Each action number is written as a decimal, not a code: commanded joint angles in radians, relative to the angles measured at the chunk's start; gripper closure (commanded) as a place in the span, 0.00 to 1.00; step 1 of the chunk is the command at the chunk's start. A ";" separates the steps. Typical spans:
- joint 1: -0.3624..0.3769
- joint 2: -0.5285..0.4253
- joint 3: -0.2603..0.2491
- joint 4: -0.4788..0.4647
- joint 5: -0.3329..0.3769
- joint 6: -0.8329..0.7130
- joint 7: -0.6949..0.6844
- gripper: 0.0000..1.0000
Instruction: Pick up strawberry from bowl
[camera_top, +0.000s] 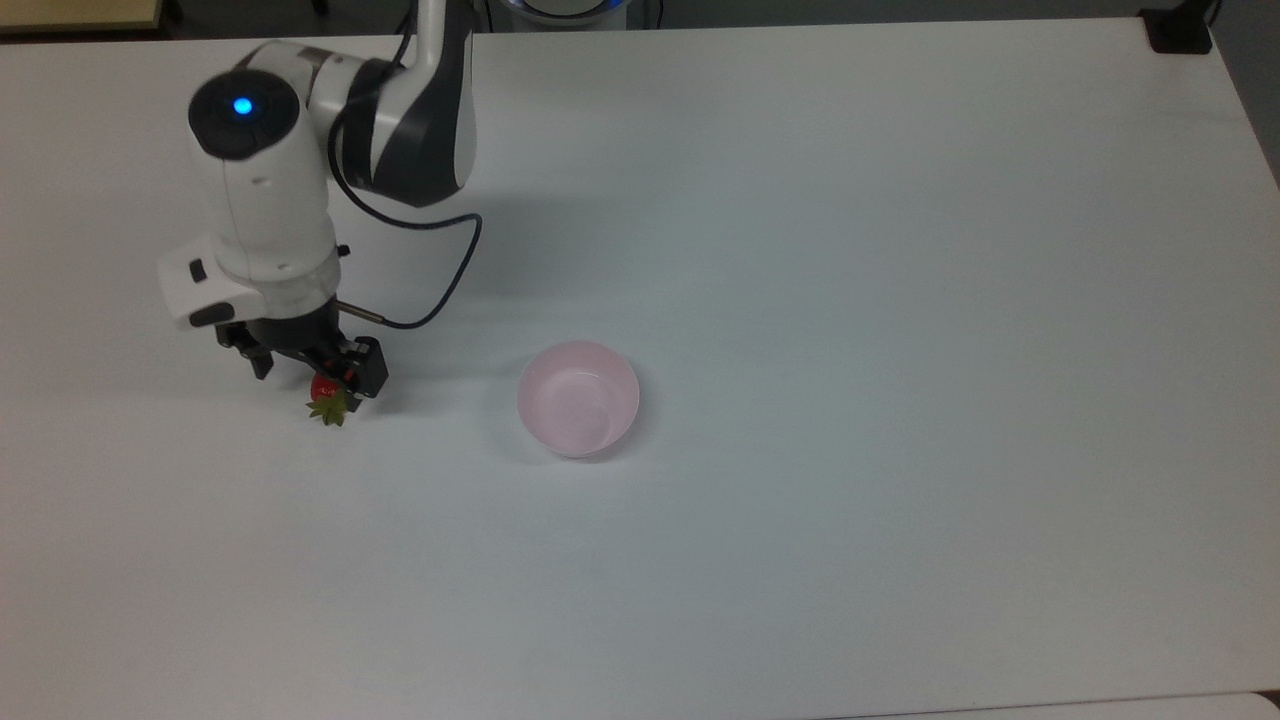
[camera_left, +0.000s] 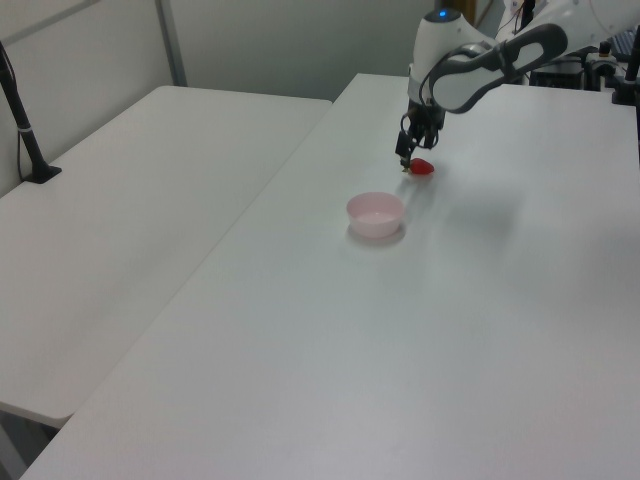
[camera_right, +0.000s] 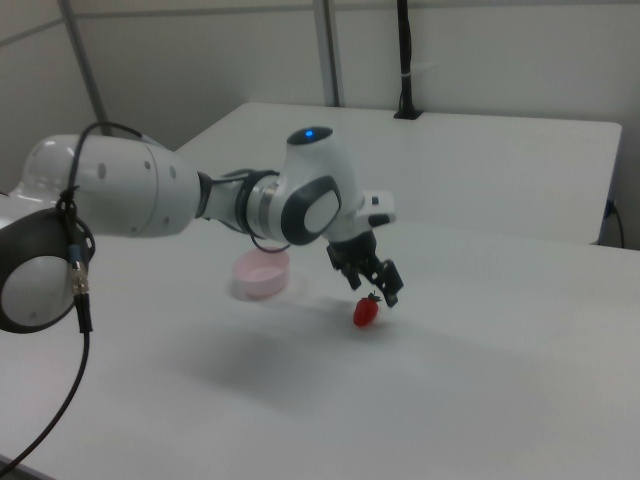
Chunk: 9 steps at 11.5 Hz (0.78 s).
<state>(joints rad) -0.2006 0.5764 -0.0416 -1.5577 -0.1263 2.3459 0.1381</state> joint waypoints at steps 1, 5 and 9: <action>0.032 -0.169 0.002 -0.025 -0.006 -0.165 -0.005 0.00; 0.212 -0.367 0.002 -0.028 0.004 -0.506 0.008 0.00; 0.334 -0.573 -0.009 -0.109 0.013 -0.709 0.041 0.00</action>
<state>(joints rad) 0.0906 0.1301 -0.0264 -1.5536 -0.1247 1.6684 0.1576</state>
